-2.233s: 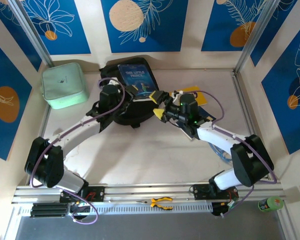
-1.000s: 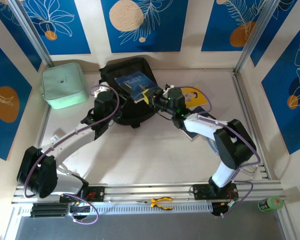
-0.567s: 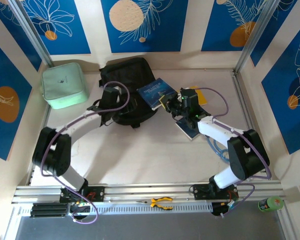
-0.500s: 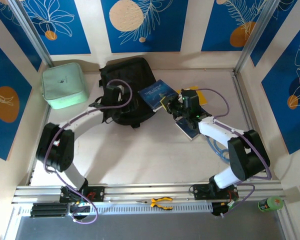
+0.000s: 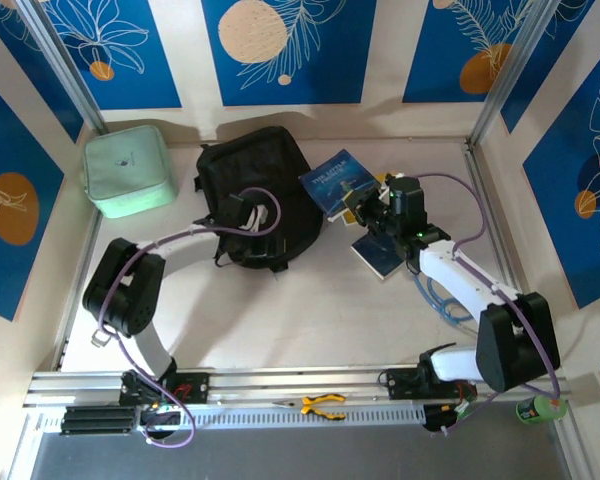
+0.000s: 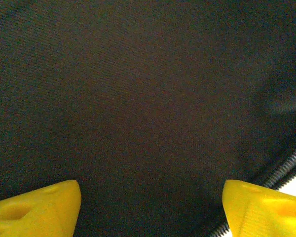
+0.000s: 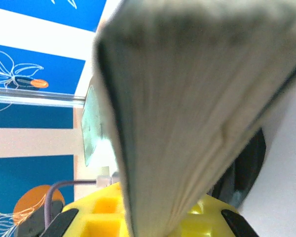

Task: Pack the student bag
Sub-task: Move the student bag to the top-center of the table, then open the student bag at the top-center of the table.

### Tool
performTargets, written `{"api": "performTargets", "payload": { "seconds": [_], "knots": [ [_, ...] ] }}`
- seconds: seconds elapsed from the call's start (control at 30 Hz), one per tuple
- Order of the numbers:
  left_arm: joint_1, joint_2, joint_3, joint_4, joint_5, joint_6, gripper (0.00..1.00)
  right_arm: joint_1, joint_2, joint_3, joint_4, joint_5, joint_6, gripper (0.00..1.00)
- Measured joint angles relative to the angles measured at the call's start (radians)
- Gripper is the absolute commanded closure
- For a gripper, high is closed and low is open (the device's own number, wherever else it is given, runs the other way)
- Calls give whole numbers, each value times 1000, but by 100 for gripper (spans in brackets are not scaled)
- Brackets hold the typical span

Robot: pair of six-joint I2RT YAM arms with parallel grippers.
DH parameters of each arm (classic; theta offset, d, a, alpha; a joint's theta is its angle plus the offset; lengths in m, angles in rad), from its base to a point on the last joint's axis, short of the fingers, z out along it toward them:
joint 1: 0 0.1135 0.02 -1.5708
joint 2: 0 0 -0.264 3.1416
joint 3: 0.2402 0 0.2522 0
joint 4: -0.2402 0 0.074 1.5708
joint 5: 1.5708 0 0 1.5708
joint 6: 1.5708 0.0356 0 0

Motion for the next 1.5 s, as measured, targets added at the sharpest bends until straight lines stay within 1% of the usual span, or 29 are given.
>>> {"api": "performTargets", "payload": {
  "seconds": [0.13, 0.2, 0.33, 0.4, 0.6, 0.73, 0.8, 0.87, 0.93, 1.03, 1.13, 1.2, 1.23, 1.3, 1.37, 1.5],
  "knots": [
    [-56, -34, -17, -21, 36, -12, 33, -21, -29, -7, -23, 13, -18, 96],
    [-77, -43, -8, -49, 47, 18, 33, -29, -36, -17, -27, 17, -21, 96],
    [-89, -42, 74, -158, 84, 141, 35, -50, -45, -33, -65, 17, -22, 96],
    [-93, -26, 157, -224, 95, 221, 36, -65, -51, -37, -91, 17, -21, 96],
    [-130, 49, 344, -315, 102, 371, 40, -126, -91, -63, -132, 17, -21, 96],
    [-172, 111, 406, -385, 92, 455, 49, -153, -113, -78, -151, 17, -21, 96],
    [-184, 139, 430, -439, 79, 503, 58, -163, -123, -83, -164, 17, -21, 96],
    [-188, 152, 446, -504, 70, 564, 58, -170, -127, -83, -171, 17, -21, 96],
    [-188, 155, 460, -578, 50, 630, 58, -172, -127, -83, -172, 16, -21, 96],
    [-188, 153, 468, -663, -10, 724, 58, -172, -126, -83, -171, 7, -20, 96],
    [-188, 149, 463, -712, -87, 798, 63, -172, -114, -83, -158, -13, -16, 96],
    [-188, 143, 462, -728, -145, 832, 68, -171, -96, -83, -140, -28, -12, 96],
    [-188, 142, 462, -730, -172, 844, 69, -169, -87, -83, -135, -33, -12, 96],
    [-188, 142, 462, -732, -224, 866, 68, -164, -71, -83, -134, -38, -11, 96],
    [-188, 142, 463, -741, -249, 882, 66, -159, -63, -83, -134, -43, -8, 96],
    [-188, 143, 467, -759, -263, 910, 61, -159, -63, -83, -134, -44, -5, 96]
  ]
}}
